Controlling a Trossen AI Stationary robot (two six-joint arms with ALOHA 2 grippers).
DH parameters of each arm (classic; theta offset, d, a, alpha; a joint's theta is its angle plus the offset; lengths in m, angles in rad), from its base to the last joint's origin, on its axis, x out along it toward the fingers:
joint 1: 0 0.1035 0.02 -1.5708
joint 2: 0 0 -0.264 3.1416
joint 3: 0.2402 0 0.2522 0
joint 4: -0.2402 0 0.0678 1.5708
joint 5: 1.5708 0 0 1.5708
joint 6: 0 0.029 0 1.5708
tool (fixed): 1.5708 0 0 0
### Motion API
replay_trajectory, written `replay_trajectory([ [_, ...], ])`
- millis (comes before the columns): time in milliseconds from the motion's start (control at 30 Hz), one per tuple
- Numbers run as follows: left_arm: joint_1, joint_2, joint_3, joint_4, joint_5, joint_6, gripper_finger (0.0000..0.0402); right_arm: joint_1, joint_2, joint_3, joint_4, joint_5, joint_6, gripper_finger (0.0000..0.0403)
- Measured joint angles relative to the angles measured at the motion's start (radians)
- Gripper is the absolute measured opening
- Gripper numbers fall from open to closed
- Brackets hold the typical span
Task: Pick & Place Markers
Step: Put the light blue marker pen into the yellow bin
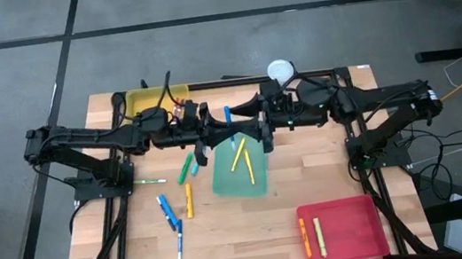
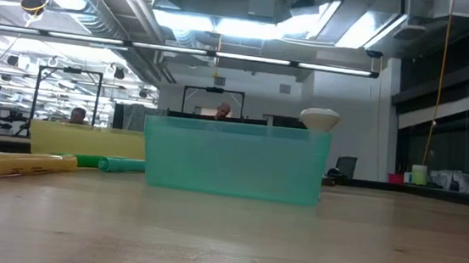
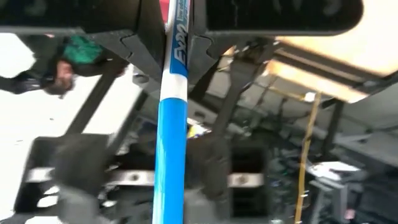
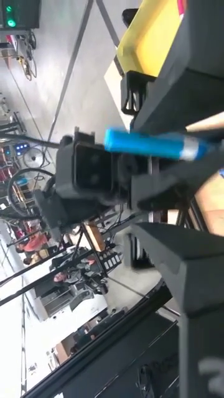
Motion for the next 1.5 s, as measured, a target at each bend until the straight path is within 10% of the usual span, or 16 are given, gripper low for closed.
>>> replay_trajectory([
  [1067, 0.543, 0.000, 0.000, -0.999, -0.163, -0.117, 0.0032, 0.000, -0.078, 0.000, -0.267, 0.001, 0.109, 0.0224],
  [1500, 0.788, 0.063, 0.000, -1.072, -0.213, -0.043, 0.0032, -0.002, -0.078, 0.000, -0.340, 0.132, 0.112, 0.0223],
])
